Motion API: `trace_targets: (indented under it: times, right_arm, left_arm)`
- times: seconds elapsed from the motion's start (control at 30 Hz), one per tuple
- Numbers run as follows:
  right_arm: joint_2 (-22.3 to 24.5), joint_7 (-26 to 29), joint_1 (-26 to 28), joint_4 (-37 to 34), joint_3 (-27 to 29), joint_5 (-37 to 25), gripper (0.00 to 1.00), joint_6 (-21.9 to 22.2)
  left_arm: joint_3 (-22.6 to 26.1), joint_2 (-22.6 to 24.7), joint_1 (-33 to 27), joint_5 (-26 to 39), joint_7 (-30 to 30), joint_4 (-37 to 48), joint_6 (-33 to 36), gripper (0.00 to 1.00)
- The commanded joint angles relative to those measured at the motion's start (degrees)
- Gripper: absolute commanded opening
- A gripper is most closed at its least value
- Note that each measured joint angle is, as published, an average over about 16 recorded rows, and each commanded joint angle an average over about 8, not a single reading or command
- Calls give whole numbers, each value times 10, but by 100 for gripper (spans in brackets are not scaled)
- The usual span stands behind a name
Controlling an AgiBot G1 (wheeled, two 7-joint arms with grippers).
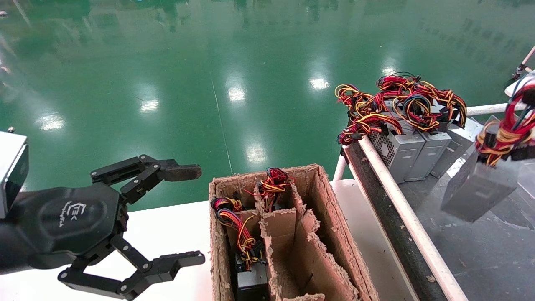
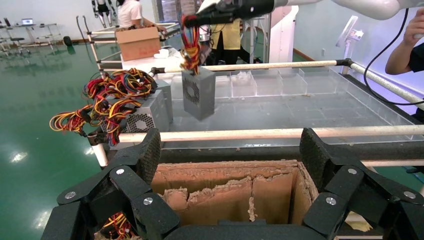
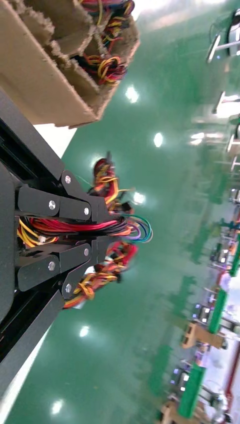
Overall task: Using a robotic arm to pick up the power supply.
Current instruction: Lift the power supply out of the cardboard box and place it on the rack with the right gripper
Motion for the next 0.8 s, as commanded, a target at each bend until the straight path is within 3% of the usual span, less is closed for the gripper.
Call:
trace_targets:
  times: [0.03, 0.7, 0.77, 0.8]
  right_arm:
    - [-3, -5, 0, -12, -5, -8, 0, 2]
    - [-118, -39, 116, -137, -61, -90, 0, -1]
    - [-126, -46, 126, -150, -65, -96, 7, -2]
    - [-130, -49, 130, -157, -67, -99, 20, -3]
  left_arm:
    - [0, 0, 0, 0, 0, 0, 0, 100]
    - [0, 0, 0, 0, 0, 0, 0, 100]
    - [0, 0, 0, 0, 0, 0, 0, 100]
    - [0, 0, 0, 0, 0, 0, 0, 100]
